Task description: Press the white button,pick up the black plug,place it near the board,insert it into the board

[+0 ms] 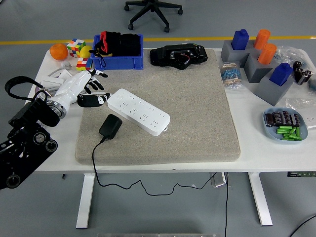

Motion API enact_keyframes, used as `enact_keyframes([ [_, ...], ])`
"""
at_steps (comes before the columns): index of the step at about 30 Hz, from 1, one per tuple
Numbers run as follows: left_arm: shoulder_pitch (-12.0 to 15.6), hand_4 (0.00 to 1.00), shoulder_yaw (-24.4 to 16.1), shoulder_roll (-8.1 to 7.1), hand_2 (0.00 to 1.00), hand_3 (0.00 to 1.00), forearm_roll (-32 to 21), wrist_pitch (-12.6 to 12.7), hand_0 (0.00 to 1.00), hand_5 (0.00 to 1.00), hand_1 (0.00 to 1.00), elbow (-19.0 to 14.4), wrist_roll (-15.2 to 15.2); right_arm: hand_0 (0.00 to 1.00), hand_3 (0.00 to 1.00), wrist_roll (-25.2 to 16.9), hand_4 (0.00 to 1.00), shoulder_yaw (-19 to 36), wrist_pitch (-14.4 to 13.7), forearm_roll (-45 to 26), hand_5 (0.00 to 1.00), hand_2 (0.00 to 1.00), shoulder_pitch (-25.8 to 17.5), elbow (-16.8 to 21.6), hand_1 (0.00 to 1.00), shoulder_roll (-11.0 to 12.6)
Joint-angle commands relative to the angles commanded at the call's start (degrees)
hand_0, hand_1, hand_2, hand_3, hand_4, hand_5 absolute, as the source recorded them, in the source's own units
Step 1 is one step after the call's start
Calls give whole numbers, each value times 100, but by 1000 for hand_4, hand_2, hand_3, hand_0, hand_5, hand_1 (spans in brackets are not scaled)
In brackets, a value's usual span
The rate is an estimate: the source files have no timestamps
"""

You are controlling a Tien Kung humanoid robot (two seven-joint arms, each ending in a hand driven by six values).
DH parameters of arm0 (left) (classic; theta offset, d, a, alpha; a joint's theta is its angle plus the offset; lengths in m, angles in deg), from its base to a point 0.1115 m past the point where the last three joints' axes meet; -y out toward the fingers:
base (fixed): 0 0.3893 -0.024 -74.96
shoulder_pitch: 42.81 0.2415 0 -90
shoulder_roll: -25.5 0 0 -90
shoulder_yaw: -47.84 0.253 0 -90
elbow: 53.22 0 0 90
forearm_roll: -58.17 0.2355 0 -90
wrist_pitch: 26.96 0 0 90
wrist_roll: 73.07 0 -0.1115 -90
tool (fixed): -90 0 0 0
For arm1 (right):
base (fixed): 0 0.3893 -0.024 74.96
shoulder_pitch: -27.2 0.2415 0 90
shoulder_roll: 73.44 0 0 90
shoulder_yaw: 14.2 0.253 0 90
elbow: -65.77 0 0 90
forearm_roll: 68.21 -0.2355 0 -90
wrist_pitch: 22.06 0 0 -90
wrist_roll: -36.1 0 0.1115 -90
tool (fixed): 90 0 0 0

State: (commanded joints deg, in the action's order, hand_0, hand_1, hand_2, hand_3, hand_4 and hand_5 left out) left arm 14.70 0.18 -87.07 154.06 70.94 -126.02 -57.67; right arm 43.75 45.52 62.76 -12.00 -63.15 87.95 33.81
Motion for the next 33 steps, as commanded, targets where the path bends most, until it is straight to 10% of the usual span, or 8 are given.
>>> enact_keyframes([
  [1,-78,2,69,14,142,768,-31,0,46,2,116,84,-11,558,509,1,645,-7,1,-2,386,501,3,-1,486,3],
  [18,-1312,2,1779,394,108,697,-223,-318,24,2,53,1579,181,559,509,-1,645,-135,3,-45,385,501,80,2,484,77],
  [33,-1861,2,2636,777,108,694,-147,-469,18,2,41,2374,259,559,509,2,644,-278,8,-78,386,501,104,1,486,113],
])
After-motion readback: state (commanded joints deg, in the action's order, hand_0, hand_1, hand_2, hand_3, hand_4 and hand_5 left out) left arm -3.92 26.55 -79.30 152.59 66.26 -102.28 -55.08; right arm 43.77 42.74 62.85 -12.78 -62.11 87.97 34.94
